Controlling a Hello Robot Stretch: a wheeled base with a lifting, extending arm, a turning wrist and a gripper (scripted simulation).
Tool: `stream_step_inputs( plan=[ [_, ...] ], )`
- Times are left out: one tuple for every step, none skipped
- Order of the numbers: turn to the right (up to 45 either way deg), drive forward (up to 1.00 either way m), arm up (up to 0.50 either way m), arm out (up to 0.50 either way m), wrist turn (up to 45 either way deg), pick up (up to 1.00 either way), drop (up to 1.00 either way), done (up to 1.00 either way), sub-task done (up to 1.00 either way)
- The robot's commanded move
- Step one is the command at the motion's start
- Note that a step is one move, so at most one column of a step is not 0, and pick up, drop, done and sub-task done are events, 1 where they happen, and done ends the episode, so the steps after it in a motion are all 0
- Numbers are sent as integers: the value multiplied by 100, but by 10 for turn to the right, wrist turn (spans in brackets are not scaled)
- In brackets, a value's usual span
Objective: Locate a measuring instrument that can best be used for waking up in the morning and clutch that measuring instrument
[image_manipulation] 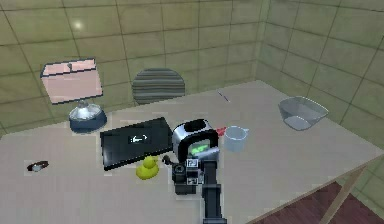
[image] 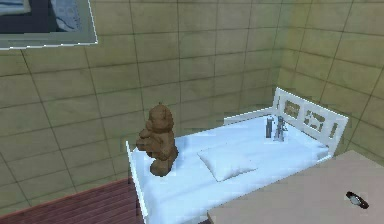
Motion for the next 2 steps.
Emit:
stream_step_inputs(
  plan=[
    [0,0,10,0,0,0,0,0,0],
    [0,0,0,0,0,0,0,100,0]
  ],
)
